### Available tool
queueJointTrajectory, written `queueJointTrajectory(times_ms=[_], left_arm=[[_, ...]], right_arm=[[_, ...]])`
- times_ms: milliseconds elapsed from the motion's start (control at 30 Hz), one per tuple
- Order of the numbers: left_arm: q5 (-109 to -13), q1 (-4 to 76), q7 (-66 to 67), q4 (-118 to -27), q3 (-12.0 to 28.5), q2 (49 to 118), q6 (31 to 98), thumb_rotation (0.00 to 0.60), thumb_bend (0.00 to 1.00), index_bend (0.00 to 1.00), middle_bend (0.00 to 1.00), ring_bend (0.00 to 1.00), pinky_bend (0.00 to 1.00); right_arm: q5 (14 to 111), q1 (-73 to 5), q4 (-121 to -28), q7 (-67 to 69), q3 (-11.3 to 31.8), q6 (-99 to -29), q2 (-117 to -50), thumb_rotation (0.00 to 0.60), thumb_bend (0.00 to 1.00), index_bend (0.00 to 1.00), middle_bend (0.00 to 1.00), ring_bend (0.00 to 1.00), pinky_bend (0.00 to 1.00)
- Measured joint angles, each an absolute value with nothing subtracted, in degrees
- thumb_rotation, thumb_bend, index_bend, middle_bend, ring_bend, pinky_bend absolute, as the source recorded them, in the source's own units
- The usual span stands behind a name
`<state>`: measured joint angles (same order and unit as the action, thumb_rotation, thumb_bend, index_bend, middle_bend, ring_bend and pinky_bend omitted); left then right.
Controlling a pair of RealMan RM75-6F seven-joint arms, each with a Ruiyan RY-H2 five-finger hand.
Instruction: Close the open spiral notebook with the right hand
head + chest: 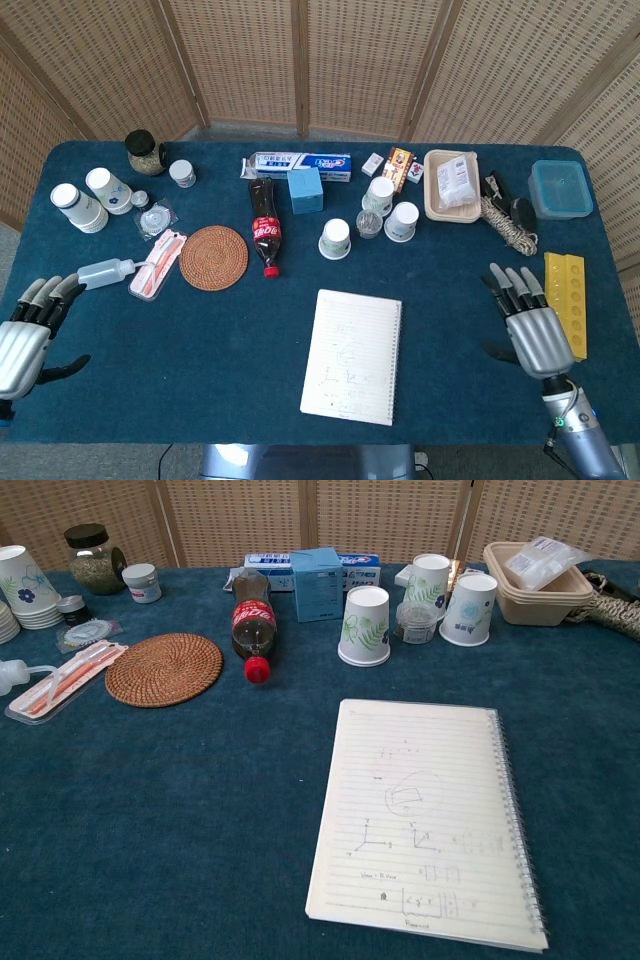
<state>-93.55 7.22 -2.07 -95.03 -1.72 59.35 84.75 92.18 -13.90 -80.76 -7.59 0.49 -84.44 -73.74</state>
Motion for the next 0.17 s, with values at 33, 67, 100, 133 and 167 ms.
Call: queueJointTrajectory(times_ms=[33,67,100,133,167], left_arm=[[-93.39,7.19,-1.90,-94.99,-1.64,59.36,84.75,0.600,0.00,0.00,0.00,0.00,0.02],[-93.20,7.17,-1.72,-94.95,-1.55,59.39,84.77,0.600,0.00,0.00,0.00,0.00,0.02],[-93.04,7.14,-1.55,-94.94,-1.48,59.43,84.76,0.600,0.00,0.00,0.00,0.00,0.02],[-92.96,7.12,-1.42,-94.95,-1.42,59.51,84.74,0.600,0.00,0.00,0.00,0.00,0.02],[-92.92,7.12,-1.35,-94.95,-1.40,59.56,84.72,0.600,0.00,0.00,0.00,0.00,0.02]], right_arm=[[91.85,-13.53,-81.76,-7.71,0.45,-84.53,-73.11,0.483,0.03,0.00,0.00,0.00,0.00],[91.53,-13.08,-82.71,-7.77,0.44,-84.74,-72.53,0.481,0.03,0.00,0.00,0.00,0.00],[91.17,-12.42,-83.93,-7.86,0.42,-85.26,-71.76,0.480,0.03,0.00,0.00,0.00,0.00],[90.90,-11.94,-84.81,-8.01,0.43,-85.70,-71.21,0.480,0.03,0.00,0.00,0.00,0.00],[90.63,-11.45,-85.55,-8.24,0.46,-86.18,-70.69,0.478,0.03,0.00,0.00,0.00,0.00]])
